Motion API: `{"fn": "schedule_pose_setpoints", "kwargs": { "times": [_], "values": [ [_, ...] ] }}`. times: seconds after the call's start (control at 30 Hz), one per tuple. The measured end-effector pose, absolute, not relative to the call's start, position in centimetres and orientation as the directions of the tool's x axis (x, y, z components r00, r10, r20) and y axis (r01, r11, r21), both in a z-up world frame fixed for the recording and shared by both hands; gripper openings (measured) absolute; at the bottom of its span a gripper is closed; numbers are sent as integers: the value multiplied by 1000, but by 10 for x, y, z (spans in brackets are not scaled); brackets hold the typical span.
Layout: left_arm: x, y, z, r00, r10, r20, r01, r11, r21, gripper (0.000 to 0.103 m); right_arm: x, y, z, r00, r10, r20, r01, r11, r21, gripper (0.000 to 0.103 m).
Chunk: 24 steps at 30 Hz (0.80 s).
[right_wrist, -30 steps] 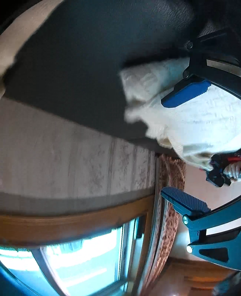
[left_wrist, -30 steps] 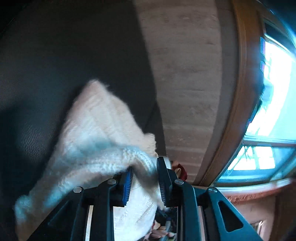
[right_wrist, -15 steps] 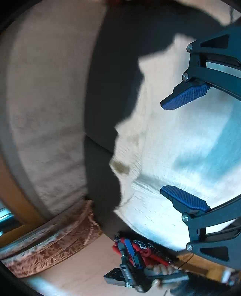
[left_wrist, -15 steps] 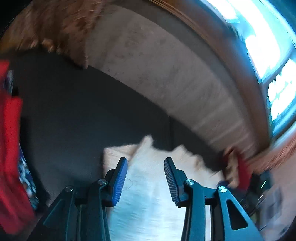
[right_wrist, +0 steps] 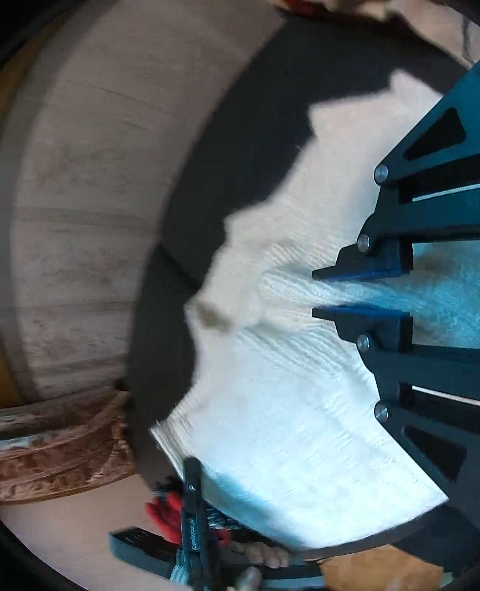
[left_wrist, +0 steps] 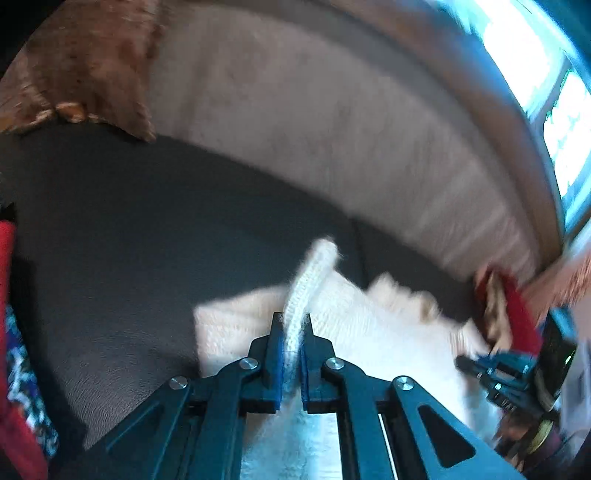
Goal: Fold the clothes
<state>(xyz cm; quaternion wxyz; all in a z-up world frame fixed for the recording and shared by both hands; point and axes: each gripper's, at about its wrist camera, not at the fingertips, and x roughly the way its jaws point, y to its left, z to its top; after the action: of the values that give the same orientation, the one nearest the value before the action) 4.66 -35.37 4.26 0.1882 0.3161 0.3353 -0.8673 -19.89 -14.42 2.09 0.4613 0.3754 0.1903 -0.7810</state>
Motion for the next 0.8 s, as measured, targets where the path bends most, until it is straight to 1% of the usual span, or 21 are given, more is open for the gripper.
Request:
{"fn": "schedule_pose_setpoints", "kwargs": {
  "times": [0.07, 0.1, 0.13, 0.2, 0.23, 0.37, 0.4, 0.43, 0.47, 0.5, 0.53, 0.6, 0.67, 0.7, 0.73, 0.77, 0.8],
  "values": [
    [46, -359, 36, -700, -143, -700, 584, -679, -446, 5, -216, -139, 19, -312, -578, -754, 822, -562, 91, 7],
    [41, -360, 27, -674, -137, -726, 603, -671, -433, 7, -224, -140, 9, -309, -560, -769, 802, -588, 106, 7],
    [35, -361, 19, -645, -129, -753, 622, -663, -418, 11, -229, -142, -3, -300, -540, -786, 787, -606, 116, 7],
    [33, -359, 15, -618, -158, -770, 651, -653, -388, 14, -231, -140, -21, -297, -552, -779, 760, -631, 157, 8],
    [37, -357, 20, -624, -183, -759, 656, -651, -383, 17, -231, -137, -23, -304, -567, -765, 749, -639, 177, 8],
    [56, -335, 56, -672, -314, -670, 647, -688, -327, 20, -236, -125, -27, -299, -618, -727, 714, -651, 259, 8],
    [56, -326, 63, -703, -300, -645, 607, -725, -326, 22, -238, -123, -28, -290, -626, -724, 708, -649, 279, 8],
    [50, -313, 68, -728, -251, -638, 540, -783, -308, 22, -240, -120, -28, -279, -638, -718, 700, -647, 303, 9],
    [42, -302, 66, -724, -221, -653, 496, -825, -271, 22, -243, -118, -28, -267, -650, -711, 692, -643, 328, 12],
    [34, -290, 64, -714, -197, -672, 454, -860, -231, 22, -245, -116, -28, -256, -662, -704, 683, -639, 353, 13],
    [26, -279, 62, -703, -173, -690, 409, -892, -193, 22, -247, -115, -28, -244, -674, -698, 676, -634, 376, 15],
    [11, -272, 52, -674, -129, -728, 369, -911, -181, 24, -244, -110, -25, -219, -704, -675, 665, -614, 425, 25],
    [-3, -265, 41, -641, -85, -763, 333, -926, -176, 33, -238, -104, -19, -237, -723, -649, 668, -606, 432, 44],
    [-10, -262, 36, -623, -64, -780, 315, -933, -175, 42, -235, -102, -17, -249, -718, -650, 676, -609, 415, 49],
    [-18, -259, 31, -604, -43, -796, 296, -939, -174, 48, -233, -102, -17, -257, -711, -655, 683, -613, 397, 56],
    [-25, -255, 25, -584, -23, -812, 278, -945, -173, 54, -231, -101, -16, -265, -703, -660, 691, -616, 379, 60],
    [-27, -252, 23, -579, -12, -815, 262, -949, -172, 64, -229, -101, -16, -273, -696, -664, 698, -618, 361, 60]
  ]
}}
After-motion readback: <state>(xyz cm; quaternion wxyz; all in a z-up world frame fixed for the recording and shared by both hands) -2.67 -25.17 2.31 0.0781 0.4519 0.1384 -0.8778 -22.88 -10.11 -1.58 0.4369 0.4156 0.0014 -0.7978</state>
